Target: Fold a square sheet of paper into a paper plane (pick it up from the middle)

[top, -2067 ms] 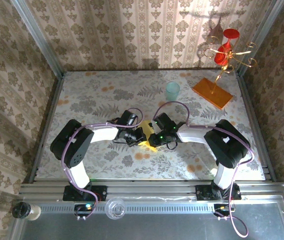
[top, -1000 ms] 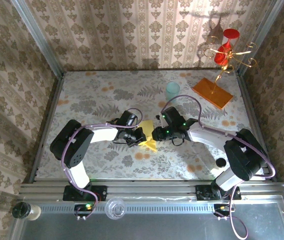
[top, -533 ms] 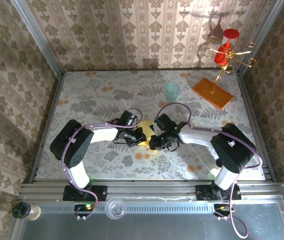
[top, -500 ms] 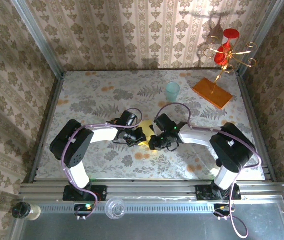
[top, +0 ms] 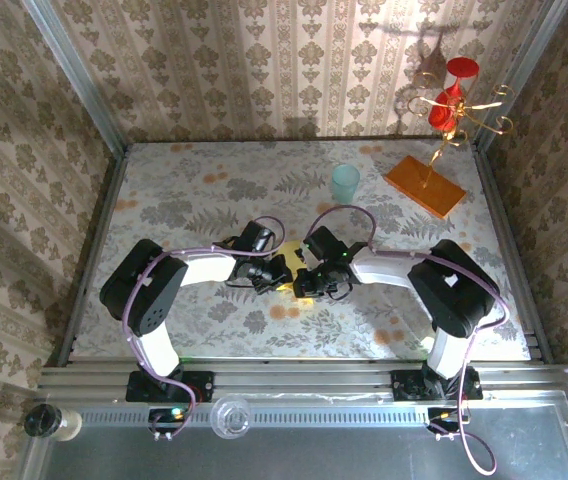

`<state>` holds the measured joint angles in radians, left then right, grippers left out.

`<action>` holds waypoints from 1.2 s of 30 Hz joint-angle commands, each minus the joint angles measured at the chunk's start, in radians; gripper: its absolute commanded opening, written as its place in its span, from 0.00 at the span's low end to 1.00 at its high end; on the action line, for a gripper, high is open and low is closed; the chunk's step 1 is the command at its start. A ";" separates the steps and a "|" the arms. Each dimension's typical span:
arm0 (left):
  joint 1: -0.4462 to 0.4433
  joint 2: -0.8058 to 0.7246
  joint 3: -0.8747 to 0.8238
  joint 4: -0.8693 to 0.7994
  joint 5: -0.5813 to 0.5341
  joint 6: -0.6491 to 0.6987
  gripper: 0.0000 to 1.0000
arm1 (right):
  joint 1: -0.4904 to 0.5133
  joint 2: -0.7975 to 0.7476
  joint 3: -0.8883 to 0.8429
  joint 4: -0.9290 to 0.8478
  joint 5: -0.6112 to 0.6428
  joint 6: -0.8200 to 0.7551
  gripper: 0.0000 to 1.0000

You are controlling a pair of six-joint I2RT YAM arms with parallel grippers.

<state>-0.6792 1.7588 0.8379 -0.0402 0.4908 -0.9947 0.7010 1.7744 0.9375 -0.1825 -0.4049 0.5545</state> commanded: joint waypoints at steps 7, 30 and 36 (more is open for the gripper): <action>0.004 0.053 -0.019 -0.079 -0.046 0.019 0.07 | 0.005 0.031 0.020 -0.013 0.011 0.006 0.06; 0.026 0.081 -0.023 -0.116 -0.058 0.050 0.06 | -0.057 -0.053 -0.125 0.035 -0.105 -0.011 0.09; 0.030 0.087 -0.021 -0.119 -0.058 0.057 0.06 | -0.072 -0.075 -0.167 0.025 -0.098 -0.009 0.09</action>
<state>-0.6582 1.7741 0.8440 -0.0460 0.5316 -0.9646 0.6380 1.7214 0.7979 -0.0975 -0.5034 0.5533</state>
